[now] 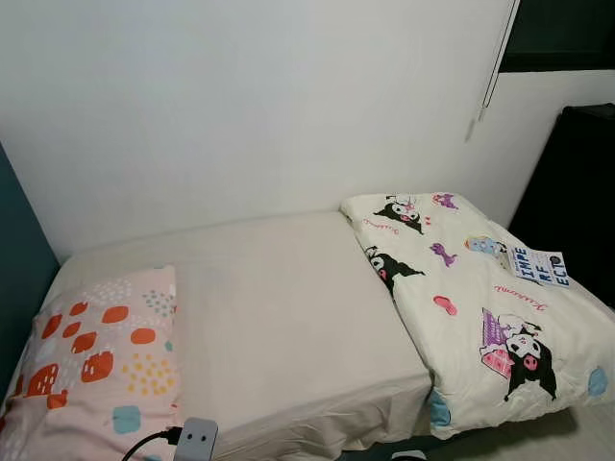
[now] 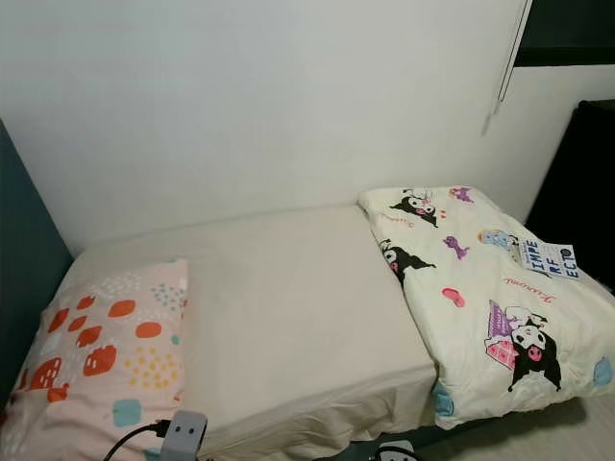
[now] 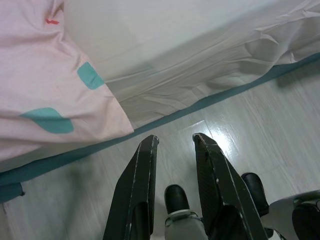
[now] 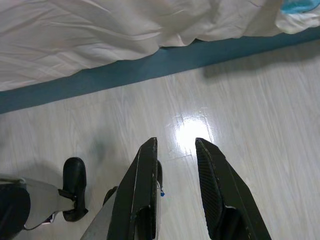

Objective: Clean up the room

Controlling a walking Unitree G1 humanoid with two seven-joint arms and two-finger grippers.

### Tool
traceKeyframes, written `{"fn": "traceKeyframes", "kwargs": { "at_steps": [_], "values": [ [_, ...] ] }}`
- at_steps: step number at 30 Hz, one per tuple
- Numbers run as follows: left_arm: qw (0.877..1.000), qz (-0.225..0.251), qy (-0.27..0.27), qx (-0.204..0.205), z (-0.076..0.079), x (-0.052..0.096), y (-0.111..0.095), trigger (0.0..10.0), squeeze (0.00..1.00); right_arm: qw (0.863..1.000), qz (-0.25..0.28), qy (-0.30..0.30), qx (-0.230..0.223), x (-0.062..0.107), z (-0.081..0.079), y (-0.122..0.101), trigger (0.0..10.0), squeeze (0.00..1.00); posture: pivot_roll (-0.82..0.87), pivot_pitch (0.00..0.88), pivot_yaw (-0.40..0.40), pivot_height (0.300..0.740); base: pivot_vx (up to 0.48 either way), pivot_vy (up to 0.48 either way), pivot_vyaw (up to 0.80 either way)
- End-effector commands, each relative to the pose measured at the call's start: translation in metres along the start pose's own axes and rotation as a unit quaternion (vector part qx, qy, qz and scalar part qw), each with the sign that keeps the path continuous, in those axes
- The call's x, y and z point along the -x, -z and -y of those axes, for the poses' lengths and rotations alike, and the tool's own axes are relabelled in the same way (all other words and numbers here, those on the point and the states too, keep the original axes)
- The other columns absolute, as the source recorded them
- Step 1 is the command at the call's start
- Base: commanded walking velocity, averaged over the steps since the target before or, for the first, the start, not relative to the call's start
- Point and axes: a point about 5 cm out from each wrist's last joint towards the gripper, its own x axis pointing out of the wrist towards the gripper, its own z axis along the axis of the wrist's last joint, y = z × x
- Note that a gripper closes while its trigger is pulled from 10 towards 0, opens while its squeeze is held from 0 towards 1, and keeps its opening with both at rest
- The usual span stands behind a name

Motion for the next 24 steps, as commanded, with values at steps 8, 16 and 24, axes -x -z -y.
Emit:
{"fn": "traceKeyframes", "kwargs": {
  "at_steps": [8,16,24],
  "values": [
    [1.0,-0.009,-0.002,-0.001,-0.0012,0.0021,0.0053,10.0,0.0,1.0,-0.009,-0.006,0.021,-0.0002,-0.0004,0.0013,10.0,0.0,0.02,0.037,-0.045,0.74,0.0,0.0,0.0],
    [1.0,-0.009,-0.003,0.001,-0.0025,0.0038,0.008,10.0,0.0,0.999,-0.005,-0.006,0.051,0.0017,-0.0004,0.0045,10.0,0.0,0.02,0.042,-0.038,0.74,0.0,0.0,0.0],
    [1.0,-0.009,0.0,-0.003,-0.0034,0.0038,0.0079,10.0,0.0,0.999,-0.007,0.001,0.051,0.0035,0.0024,0.0086,10.0,0.0,0.01,0.045,-0.03,0.74,0.0,0.0,0.0]
  ]
}}
